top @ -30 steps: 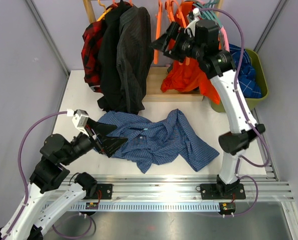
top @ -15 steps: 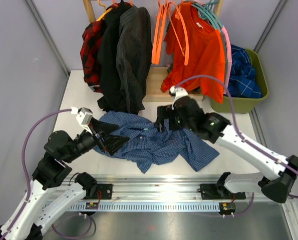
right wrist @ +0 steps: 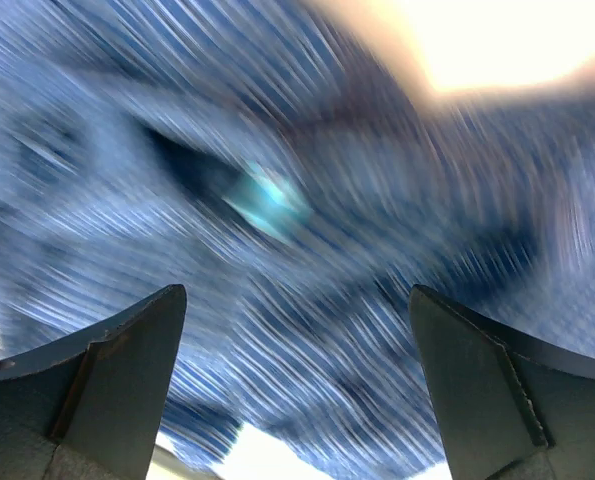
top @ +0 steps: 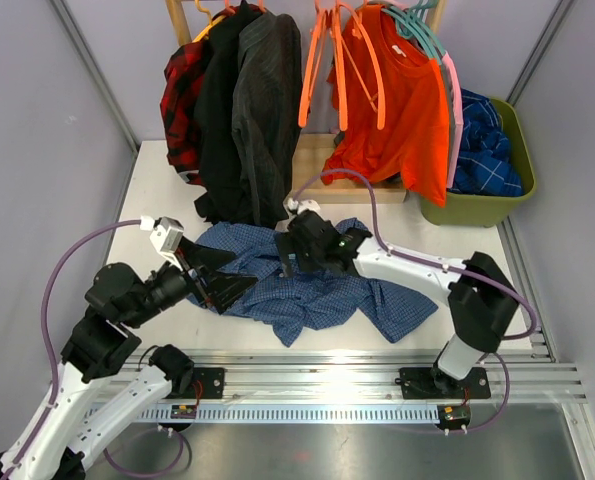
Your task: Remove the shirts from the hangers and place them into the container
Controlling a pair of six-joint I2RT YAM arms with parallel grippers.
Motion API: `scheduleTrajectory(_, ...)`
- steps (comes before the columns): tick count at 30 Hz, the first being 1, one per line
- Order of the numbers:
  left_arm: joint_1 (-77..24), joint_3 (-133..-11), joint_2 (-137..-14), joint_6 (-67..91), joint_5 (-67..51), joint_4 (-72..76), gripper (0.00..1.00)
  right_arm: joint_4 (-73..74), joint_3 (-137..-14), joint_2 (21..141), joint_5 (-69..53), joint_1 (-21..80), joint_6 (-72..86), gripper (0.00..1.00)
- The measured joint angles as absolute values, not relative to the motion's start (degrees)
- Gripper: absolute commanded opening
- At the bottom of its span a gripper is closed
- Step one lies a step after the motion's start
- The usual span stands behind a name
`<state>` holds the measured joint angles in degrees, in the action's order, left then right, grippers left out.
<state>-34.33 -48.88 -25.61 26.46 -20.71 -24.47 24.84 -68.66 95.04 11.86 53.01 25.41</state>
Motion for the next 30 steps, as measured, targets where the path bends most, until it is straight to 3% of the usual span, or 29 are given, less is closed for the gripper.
scheduleTrajectory(9, -34.33, -48.88, -23.57, 26.28, -20.08, -24.88, 0.99, 17.21, -82.39, 109.36, 8.43, 53.34, 24.97, 0.99)
scheduleTrajectory(20, -34.33, -48.8, -21.78, 25.28, -18.92, -27.49, 0.99, 20.25, -83.33, 117.93, 14.87, 54.37, 25.28, 1.0)
scheduleTrajectory(21, -34.33, -48.73, -21.78, 25.28, -18.9, -27.49, 0.99, 20.25, -83.29, 117.93, 15.51, 54.52, 25.3, 0.96)
scheduleTrajectory(25, -34.33, -48.71, -21.8, 25.21, -18.83, -27.55, 0.99, 18.94, -80.53, 117.8, 16.56, 55.09, 25.76, 0.65)
scheduleTrajectory(26, -34.33, -48.71, -21.8, 25.15, -18.83, -27.57, 0.99, 18.06, -79.61, 117.43, 16.99, 55.18, 25.91, 0.36)
scheduleTrajectory(27, -34.33, -48.71, -21.8, 25.1, -18.83, -27.57, 0.99, 17.54, -78.61, 116.66, 17.04, 55.24, 25.93, 0.22)
scheduleTrajectory(28, -34.33, -48.69, -21.8, 25.08, -18.83, -27.55, 0.99, 17.06, -77.25, 115.77, 17.12, 55.33, 26.79, 0.0)
scheduleTrajectory(30, -34.33, -48.49, -21.8, 25.08, -18.83, -27.46, 0.99, 16.82, -75.37, 114.34, 18.06, 55.44, 27.83, 0.0)
